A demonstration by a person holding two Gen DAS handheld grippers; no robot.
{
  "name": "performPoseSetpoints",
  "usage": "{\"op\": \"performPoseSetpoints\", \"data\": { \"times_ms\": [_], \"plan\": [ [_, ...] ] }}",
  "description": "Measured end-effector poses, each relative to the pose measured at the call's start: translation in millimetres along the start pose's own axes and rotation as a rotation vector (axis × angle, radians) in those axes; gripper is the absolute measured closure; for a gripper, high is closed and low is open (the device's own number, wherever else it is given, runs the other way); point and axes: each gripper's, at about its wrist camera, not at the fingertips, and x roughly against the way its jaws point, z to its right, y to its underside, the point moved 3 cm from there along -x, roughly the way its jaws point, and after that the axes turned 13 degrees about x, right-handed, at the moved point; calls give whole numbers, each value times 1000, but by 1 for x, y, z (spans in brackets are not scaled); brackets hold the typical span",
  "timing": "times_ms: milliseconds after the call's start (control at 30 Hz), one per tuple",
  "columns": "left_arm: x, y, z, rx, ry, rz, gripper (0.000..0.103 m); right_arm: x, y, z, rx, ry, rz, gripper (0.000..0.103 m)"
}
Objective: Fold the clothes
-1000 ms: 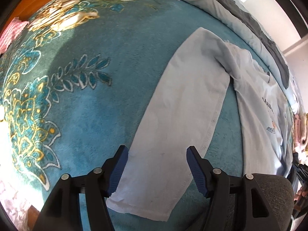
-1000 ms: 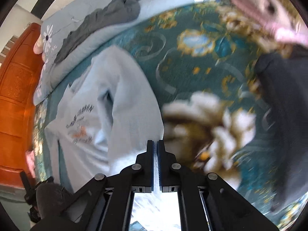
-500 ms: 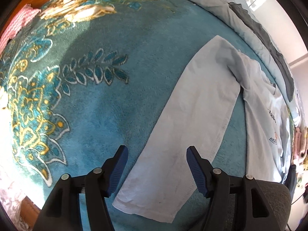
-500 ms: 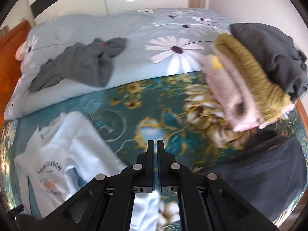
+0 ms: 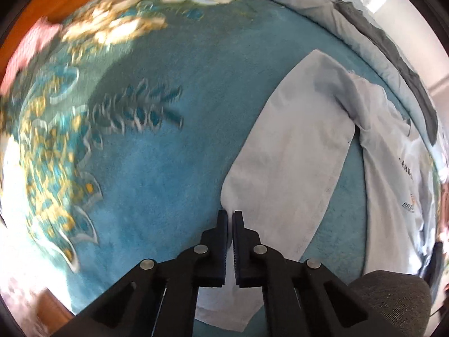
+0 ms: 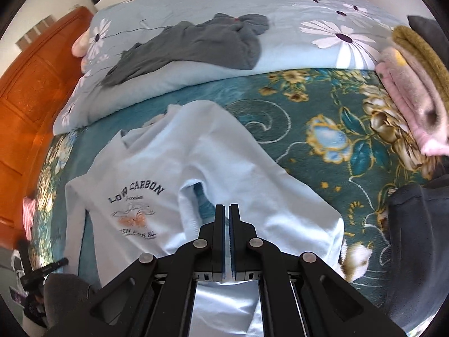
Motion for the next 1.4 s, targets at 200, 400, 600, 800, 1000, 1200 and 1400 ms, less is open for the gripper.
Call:
{"op": "performPoseSetpoints", "data": {
  "times_ms": [200,400,600,800,1000,1200,1400],
  "plan": [
    [26,-73,-15,-49,-151,167,99,-2,8,1,8,7,-28,101],
    [21,-146,-36,-23,-268,222,99,-9,24,7,-45,-10,-68,101],
    [-20,-154,-44,11,-321,145,99,-11,23,8,-34,-5,-81,100],
    [-21,-141,-41,36,-207,99,96,-16,-13,8,14,-18,-37,75],
    [7,-136,1,-90,20,100,42,-46,-70,1,82,-51,-23,60],
    [-11,-141,89,-300,162,30,35,-102,-127,-11,141,-66,-86,60],
    [-62,-140,139,-392,159,-90,35,-144,-164,-15,238,20,-147,60]
  ]
}}
